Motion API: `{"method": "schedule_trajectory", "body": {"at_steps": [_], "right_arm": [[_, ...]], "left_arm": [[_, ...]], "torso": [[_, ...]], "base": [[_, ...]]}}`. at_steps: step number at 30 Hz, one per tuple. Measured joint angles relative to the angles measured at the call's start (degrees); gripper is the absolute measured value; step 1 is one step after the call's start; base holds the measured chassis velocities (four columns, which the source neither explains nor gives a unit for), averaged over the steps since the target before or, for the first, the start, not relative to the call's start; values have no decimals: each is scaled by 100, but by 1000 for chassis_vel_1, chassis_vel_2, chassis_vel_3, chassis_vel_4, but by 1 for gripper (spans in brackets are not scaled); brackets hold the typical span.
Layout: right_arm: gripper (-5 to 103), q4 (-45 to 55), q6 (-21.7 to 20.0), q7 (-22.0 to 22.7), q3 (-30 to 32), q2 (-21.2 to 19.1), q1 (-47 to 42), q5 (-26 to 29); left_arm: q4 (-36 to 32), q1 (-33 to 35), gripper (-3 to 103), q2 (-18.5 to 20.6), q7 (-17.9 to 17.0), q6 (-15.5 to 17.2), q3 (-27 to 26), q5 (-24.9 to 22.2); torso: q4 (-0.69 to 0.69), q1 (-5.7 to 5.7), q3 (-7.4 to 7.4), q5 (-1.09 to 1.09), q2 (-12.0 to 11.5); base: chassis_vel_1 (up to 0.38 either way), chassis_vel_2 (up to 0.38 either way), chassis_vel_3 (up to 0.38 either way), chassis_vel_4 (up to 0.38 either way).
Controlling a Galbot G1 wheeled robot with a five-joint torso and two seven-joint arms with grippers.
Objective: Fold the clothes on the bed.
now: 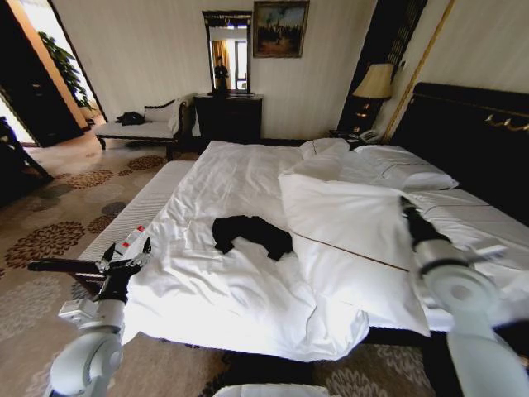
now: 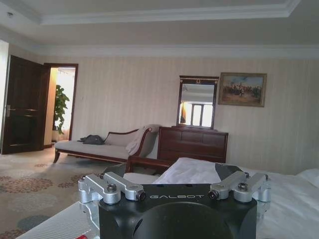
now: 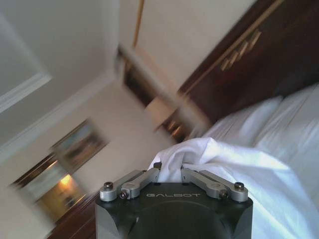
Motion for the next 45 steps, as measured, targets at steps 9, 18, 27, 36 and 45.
{"method": "schedule_trajectory", "body": {"at_steps": [9, 18, 27, 36, 45], "right_arm": [[1, -57, 493, 161, 1475, 580, -851, -1116], [1, -202, 709, 666, 2168, 919, -1398, -1695], [1, -982, 1062, 1270, 2493, 1425, -1714, -1884], [1, -2071, 1506, 1321, 2382, 1505, -1854, -1879], [5, -2767, 1550, 1238, 1923, 1506, -1647, -1854]], "left_arm": [[9, -109, 100, -39, 13, -66, 111, -22], [27, -150, 100, -41, 16, -110, 127, -59], [48, -179, 100, -48, 19, -151, 145, -76], [151, -226, 100, -66, 19, -171, 191, -63], [222, -253, 100, -44, 19, -184, 187, -66]], "torso": [[-1, 1, 0, 1, 0], [-1, 1, 0, -2, 0], [2, 2, 0, 0, 0], [5, 2, 0, 0, -1], [-9, 2, 0, -3, 0]], "base": [[0, 0, 0, 0], [0, 0, 0, 0], [0, 0, 0, 0], [0, 0, 0, 0], [0, 0, 0, 0]]}}
